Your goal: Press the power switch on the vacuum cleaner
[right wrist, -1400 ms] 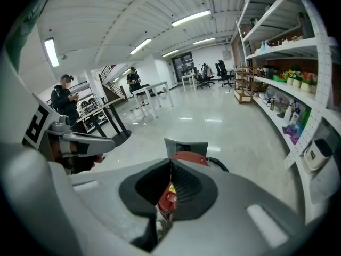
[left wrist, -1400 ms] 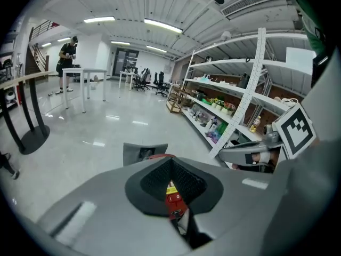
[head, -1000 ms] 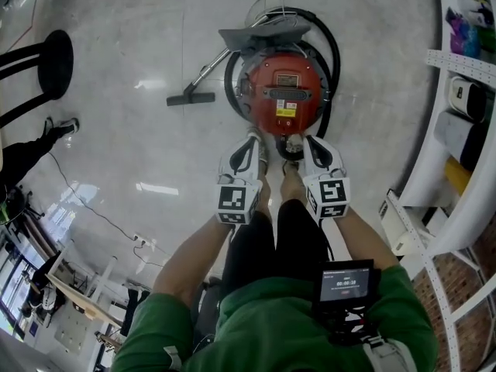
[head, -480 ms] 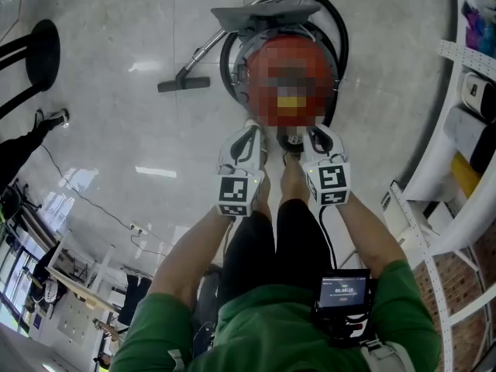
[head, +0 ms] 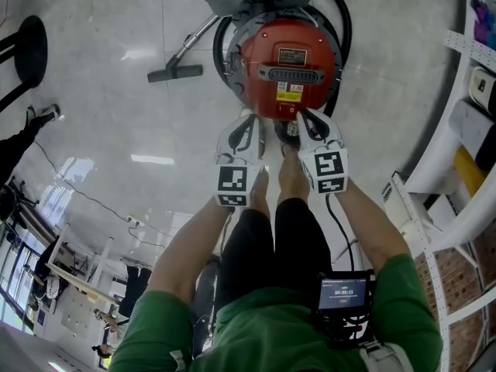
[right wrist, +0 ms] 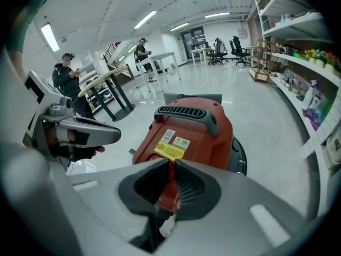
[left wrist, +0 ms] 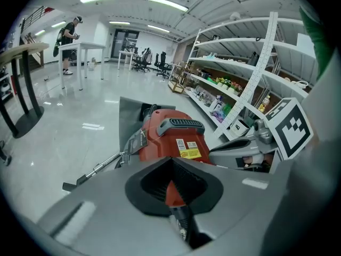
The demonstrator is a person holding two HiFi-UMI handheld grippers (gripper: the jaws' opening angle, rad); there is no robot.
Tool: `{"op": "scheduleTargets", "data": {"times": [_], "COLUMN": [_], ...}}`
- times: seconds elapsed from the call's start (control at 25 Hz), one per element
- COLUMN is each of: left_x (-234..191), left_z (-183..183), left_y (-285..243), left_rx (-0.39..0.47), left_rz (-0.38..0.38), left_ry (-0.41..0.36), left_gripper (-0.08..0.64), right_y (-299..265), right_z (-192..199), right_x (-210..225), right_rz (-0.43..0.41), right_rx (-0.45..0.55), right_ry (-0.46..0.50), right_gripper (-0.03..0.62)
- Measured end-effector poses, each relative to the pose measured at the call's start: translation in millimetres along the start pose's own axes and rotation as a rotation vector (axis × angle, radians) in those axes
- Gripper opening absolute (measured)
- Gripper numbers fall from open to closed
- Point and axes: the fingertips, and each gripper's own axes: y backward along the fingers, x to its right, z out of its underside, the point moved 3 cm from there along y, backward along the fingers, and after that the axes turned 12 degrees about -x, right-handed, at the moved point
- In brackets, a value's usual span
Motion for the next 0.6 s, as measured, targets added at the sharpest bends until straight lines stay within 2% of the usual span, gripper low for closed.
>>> {"op": "scheduleTargets", "data": {"times": [0.6], "left_x": [-10], "left_z": [0], "left_y": [-15], "left_rx": [-0.02], "left_rz": [0.013], "left_ry": [0.006], "left_gripper": [0.008], "right_y": [-10], "right_z": [4], "right_x": [-1], "right_rz": [-0.025], "right_rx": [-0.025], "right_ry": [-0.021], "right_gripper": [0.021]}}
